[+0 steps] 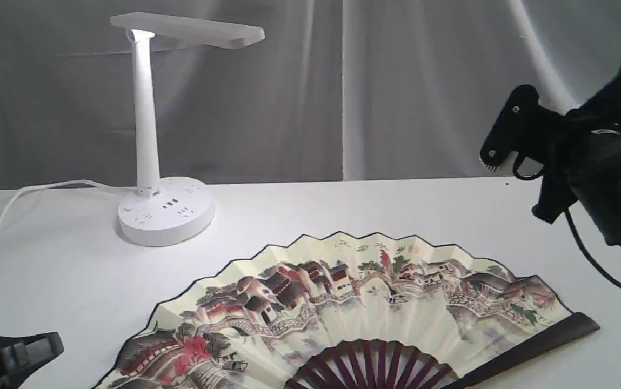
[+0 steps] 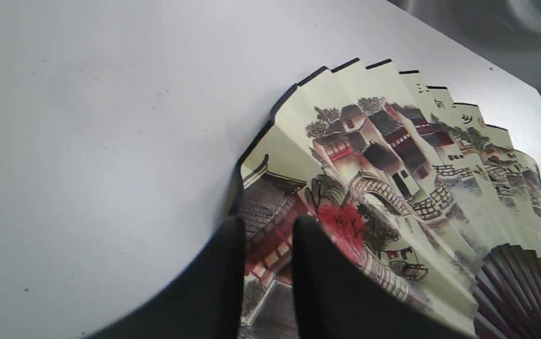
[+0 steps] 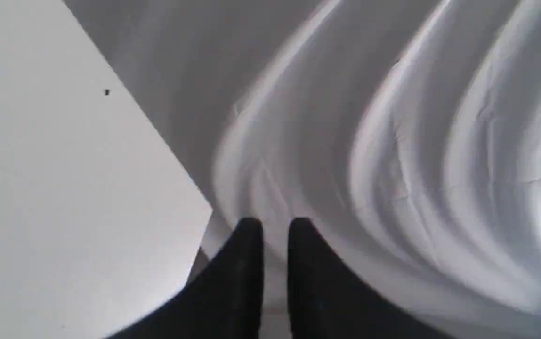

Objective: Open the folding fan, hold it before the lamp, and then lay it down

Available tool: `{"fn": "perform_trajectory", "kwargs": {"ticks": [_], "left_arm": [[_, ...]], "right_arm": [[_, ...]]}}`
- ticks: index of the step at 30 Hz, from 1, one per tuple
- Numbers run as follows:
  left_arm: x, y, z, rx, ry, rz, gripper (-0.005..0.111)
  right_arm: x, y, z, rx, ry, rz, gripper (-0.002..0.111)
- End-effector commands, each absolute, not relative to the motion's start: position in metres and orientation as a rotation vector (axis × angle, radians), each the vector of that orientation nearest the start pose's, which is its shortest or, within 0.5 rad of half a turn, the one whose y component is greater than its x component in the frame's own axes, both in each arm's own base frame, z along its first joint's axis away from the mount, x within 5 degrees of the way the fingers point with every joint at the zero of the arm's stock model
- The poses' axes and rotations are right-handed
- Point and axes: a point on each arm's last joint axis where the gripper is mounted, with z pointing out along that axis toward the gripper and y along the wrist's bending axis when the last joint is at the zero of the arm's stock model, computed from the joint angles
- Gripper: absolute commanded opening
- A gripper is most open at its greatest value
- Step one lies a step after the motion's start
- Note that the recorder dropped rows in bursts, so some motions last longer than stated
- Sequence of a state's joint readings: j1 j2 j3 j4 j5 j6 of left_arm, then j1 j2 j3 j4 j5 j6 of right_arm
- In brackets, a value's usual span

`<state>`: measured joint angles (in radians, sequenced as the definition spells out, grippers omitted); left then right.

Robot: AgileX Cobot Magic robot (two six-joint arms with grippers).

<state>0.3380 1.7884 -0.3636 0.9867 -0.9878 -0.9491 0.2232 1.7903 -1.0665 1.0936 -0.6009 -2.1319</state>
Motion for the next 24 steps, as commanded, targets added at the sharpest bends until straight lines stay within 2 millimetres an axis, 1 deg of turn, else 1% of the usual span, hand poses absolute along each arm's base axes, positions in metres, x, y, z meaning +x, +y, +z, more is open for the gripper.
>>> {"fn": "perform_trajectory", "kwargs": {"ticks": [1,3,5,6,7,8,10,12,13,14,16,17,18,19,20,21,24], "left_arm": [[0.24,0.017,0.115,-0.199,2.079,-0.79,0.018],[0.24,0.017,0.115,-0.201,2.079,-0.791,0.018],[0.24,0.017,0.115,-0.201,2.079,-0.791,0.018],[0.24,0.017,0.115,-0.201,2.079,-0.791,0.018],[0.24,0.017,0.116,-0.2,2.076,-0.793,0.018],[0.24,0.017,0.116,-0.2,2.075,-0.794,0.018],[0.24,0.017,0.116,-0.201,2.072,-0.797,0.018],[0.24,0.017,0.116,-0.204,2.072,-0.798,0.018],[0.24,0.017,0.116,-0.205,2.073,-0.801,0.018],[0.24,0.017,0.116,-0.212,2.074,-0.805,0.018],[0.24,0.017,0.116,-0.217,2.074,-0.808,0.018],[0.24,0.017,0.116,-0.217,2.074,-0.808,0.018],[0.24,0.017,0.116,-0.218,2.074,-0.809,0.018],[0.24,0.017,0.116,-0.218,2.074,-0.809,0.018],[0.24,0.017,0.116,-0.219,2.074,-0.809,0.018],[0.24,0.017,0.116,-0.219,2.074,-0.809,0.018],[0.24,0.017,0.116,-0.221,2.074,-0.811,0.018]], "right_arm": [[0.391,0.057,0.232,-1.068,1.709,-1.059,0.013],[0.389,0.067,0.224,-1.16,1.726,-0.922,0.012],[0.386,0.075,0.216,-1.201,1.772,-0.761,0.011],[0.385,0.077,0.215,-1.184,1.798,-0.705,0.008],[0.386,0.078,0.215,-1.13,1.827,-0.67,0.005],[0.388,0.078,0.216,-1.022,1.873,-0.611,0.002],[0.395,0.078,0.226,-0.63,1.994,-0.41,0.0],[0.4,0.076,0.237,-0.239,2.065,-0.189,0.0],[0.401,0.077,0.239,-0.068,2.095,-0.072,0.0],[0.402,0.081,0.241,-0.034,2.098,-0.002,0.0],[0.401,0.093,0.242,-0.082,2.089,0.149,0.0],[0.401,0.097,0.241,-0.036,2.091,0.247,0.0],[0.399,0.104,0.241,0.044,2.097,0.389,0.0],[0.399,0.107,0.239,0.133,2.105,0.484,0.0],[0.398,0.113,0.237,0.247,2.116,0.64,0.0],[0.398,0.116,0.235,0.361,2.12,0.741,0.0],[0.402,0.118,0.23,0.714,2.101,0.95,0.0]]}}
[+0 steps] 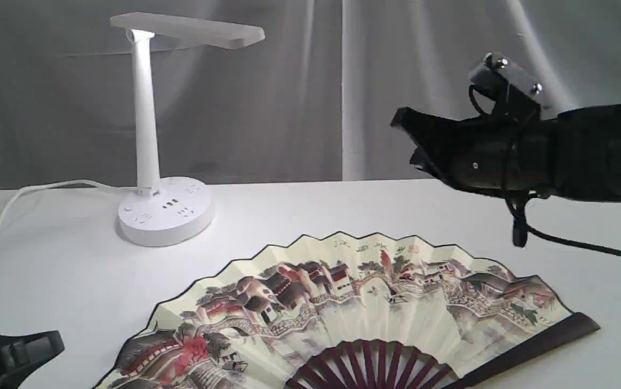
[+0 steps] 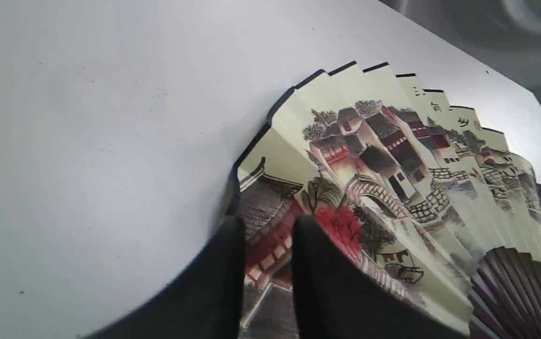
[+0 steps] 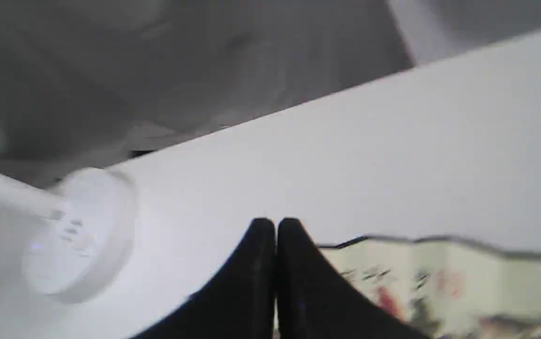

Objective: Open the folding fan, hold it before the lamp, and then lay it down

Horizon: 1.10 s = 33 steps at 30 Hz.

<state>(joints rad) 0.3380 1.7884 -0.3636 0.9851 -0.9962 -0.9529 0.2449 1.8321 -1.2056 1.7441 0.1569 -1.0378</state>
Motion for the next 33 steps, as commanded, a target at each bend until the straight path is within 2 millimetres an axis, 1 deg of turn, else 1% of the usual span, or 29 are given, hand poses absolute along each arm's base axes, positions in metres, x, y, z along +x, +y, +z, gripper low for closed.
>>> {"fn": "perform_trajectory", "kwargs": {"ticks": [1,3,4,5,7,8,9,10,12,13,14,15,16,17,18,20,22,25,27,31,33], "left_arm": [[0.24,0.017,0.116,-0.219,2.075,-0.811,0.018],[0.239,0.016,0.116,-0.216,2.076,-0.812,0.018],[0.239,0.016,0.116,-0.211,2.078,-0.814,0.018],[0.239,0.016,0.116,-0.211,2.078,-0.814,0.018],[0.239,0.016,0.116,-0.216,2.078,-0.817,0.018],[0.239,0.016,0.116,-0.221,2.079,-0.82,0.018],[0.239,0.016,0.116,-0.232,2.079,-0.826,0.018],[0.239,0.016,0.116,-0.236,2.079,-0.828,0.018],[0.239,0.016,0.116,-0.234,2.08,-0.829,0.018],[0.239,0.016,0.116,-0.235,2.083,-0.827,0.018],[0.239,0.016,0.115,-0.237,2.088,-0.823,0.018],[0.239,0.017,0.115,-0.241,2.092,-0.82,0.018],[0.239,0.017,0.114,-0.241,2.095,-0.818,0.018],[0.239,0.017,0.114,-0.241,2.095,-0.818,0.018],[0.239,0.017,0.115,-0.24,2.092,-0.821,0.018],[0.239,0.017,0.115,-0.24,2.092,-0.821,0.018],[0.239,0.017,0.115,-0.24,2.092,-0.821,0.018],[0.239,0.017,0.115,-0.241,2.094,-0.819,0.018],[0.239,0.017,0.115,-0.241,2.094,-0.819,0.018],[0.239,0.016,0.114,-0.231,2.098,-0.818,0.018],[0.239,0.016,0.114,-0.23,2.096,-0.819,0.018]], "right_arm": [[0.403,0.12,0.227,0.783,2.096,0.992,0.0],[0.408,0.122,0.228,0.868,2.076,1.063,0.0],[0.408,0.123,0.229,0.878,2.071,1.081,0.0],[0.411,0.125,0.234,0.845,2.066,1.087,0.0],[0.416,0.129,0.245,0.552,2.078,1.012,0.0],[0.417,0.135,0.251,0.243,2.097,0.924,0.0],[0.417,0.139,0.257,0.114,2.109,0.912,0.0],[0.416,0.14,0.259,0.077,2.153,0.915,0.0],[0.416,0.136,0.259,-0.006,2.269,0.77,0.0],[0.414,0.132,0.257,-0.109,2.343,0.636,0.0],[0.413,0.125,0.254,-0.123,2.43,0.51,0.0],[0.412,0.118,0.252,-0.077,2.51,0.411,0.0],[0.412,0.11,0.252,-0.082,2.562,0.283,0.0],[0.411,0.098,0.251,-0.099,2.613,0.09,0.0],[0.41,0.089,0.251,-0.111,2.627,-0.045,0.0],[0.408,0.081,0.256,-0.116,2.615,-0.17,0.0],[0.406,0.078,0.26,-0.14,2.594,-0.195,0.0],[0.401,0.078,0.268,-0.157,2.538,-0.17,0.0],[0.393,0.076,0.273,-0.134,2.495,-0.124,0.0],[0.373,0.059,0.279,0.019,2.407,0.047,0.0],[0.359,0.045,0.275,0.071,2.407,0.1,0.0]]}}
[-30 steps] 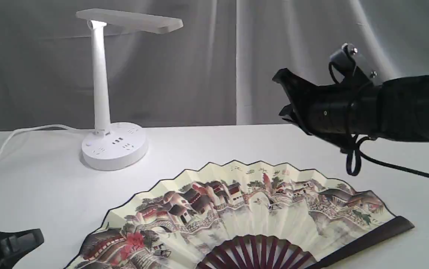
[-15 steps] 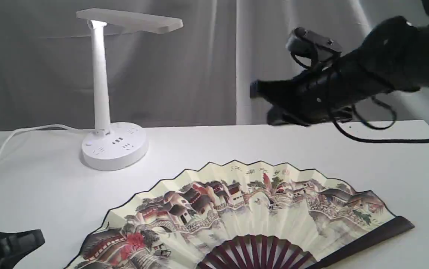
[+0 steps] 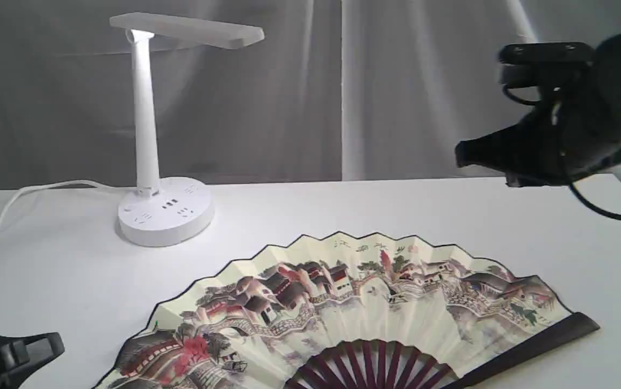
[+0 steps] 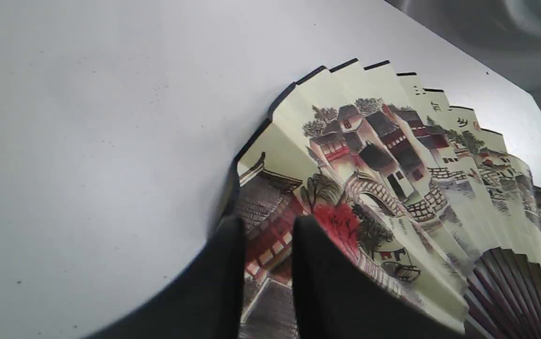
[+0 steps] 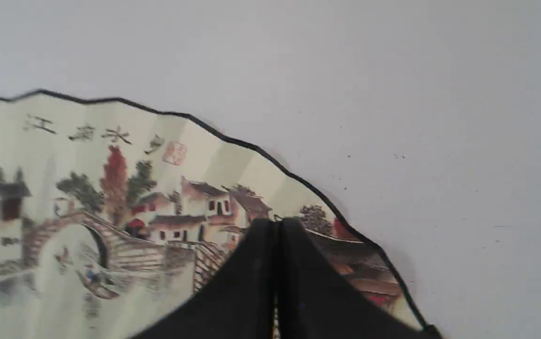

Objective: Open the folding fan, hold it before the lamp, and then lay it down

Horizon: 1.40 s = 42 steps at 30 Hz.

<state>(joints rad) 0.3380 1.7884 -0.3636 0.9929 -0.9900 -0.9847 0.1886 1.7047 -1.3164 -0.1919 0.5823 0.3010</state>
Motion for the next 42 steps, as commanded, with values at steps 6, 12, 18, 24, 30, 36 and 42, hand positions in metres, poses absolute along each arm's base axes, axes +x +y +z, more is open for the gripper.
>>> {"fn": "perform_trajectory", "kwargs": {"ticks": [6,12,18,24,30,36,42], "left_arm": [[0.238,0.015,0.114,-0.22,2.103,-0.829,0.018],[0.236,0.013,0.113,-0.181,2.121,-0.843,0.018],[0.236,0.013,0.113,-0.186,2.119,-0.842,0.018],[0.236,0.013,0.115,-0.189,2.103,-0.847,0.018],[0.235,0.011,0.12,-0.145,2.114,-0.847,0.002],[0.247,0.041,0.143,-0.307,2.1,-0.457,0.0],[0.258,0.059,0.152,-0.566,2.109,-0.262,0.0]], "right_arm": [[0.331,0.007,0.256,0.136,2.645,0.16,0.0],[0.315,-0.002,0.256,0.111,2.453,0.088,0.0],[0.259,-0.004,0.248,0.091,2.206,0.042,0.0],[0.192,-0.003,0.248,0.057,2.084,0.016,0.0],[0.14,-0.002,0.261,0.093,1.919,0.055,0.0],[0.112,-0.001,0.265,0.122,1.785,0.09,0.0],[0.109,-0.001,0.259,0.119,1.758,0.082,0.0]]}}
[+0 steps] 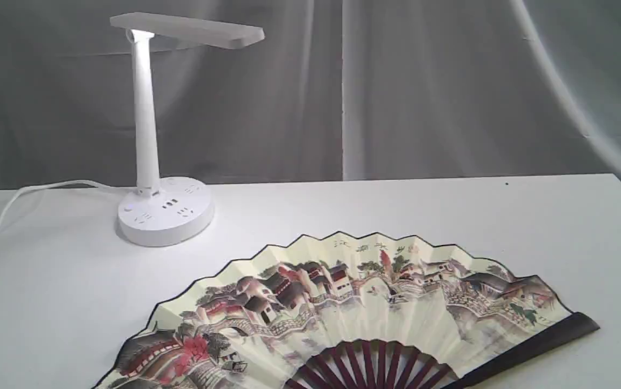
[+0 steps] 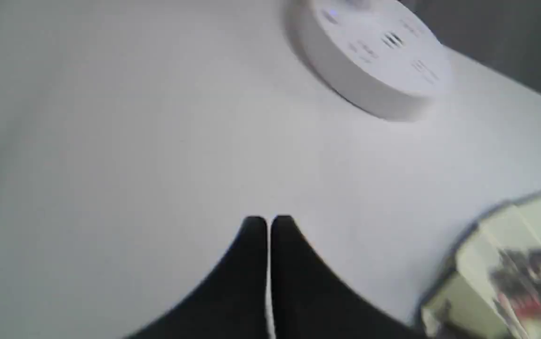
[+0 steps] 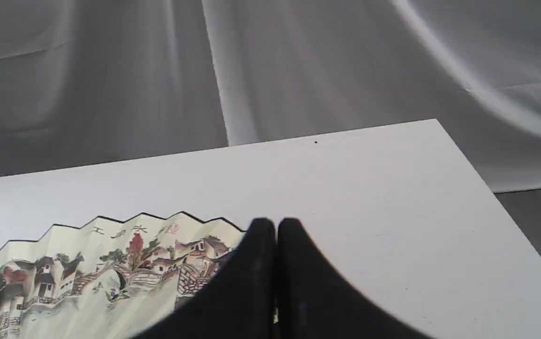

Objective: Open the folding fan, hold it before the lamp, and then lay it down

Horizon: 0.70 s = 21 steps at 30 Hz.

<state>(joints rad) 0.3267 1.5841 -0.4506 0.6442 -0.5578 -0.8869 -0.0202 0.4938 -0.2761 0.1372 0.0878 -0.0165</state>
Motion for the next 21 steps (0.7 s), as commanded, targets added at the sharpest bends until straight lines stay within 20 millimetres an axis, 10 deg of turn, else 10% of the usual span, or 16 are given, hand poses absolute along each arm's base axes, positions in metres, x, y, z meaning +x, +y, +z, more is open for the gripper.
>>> {"fn": "perform_trajectory", "kwargs": {"ticks": [1,12,15,21], "left_arm": [[0.261,0.06,0.154,-0.535,2.169,-0.195,0.0],[0.293,0.039,0.214,-0.122,3.051,0.935,0.0],[0.287,0.014,0.232,-0.128,2.975,0.822,0.0],[0.236,-0.049,0.267,0.125,2.926,0.008,0.0]], "right_arm": [[0.109,-0.002,0.258,0.118,1.754,0.079,0.0],[0.109,-0.002,0.258,0.119,1.748,0.078,0.0],[0.109,-0.002,0.257,0.119,1.754,0.079,0.0],[0.109,-0.002,0.257,0.118,1.756,0.079,0.0]]}}
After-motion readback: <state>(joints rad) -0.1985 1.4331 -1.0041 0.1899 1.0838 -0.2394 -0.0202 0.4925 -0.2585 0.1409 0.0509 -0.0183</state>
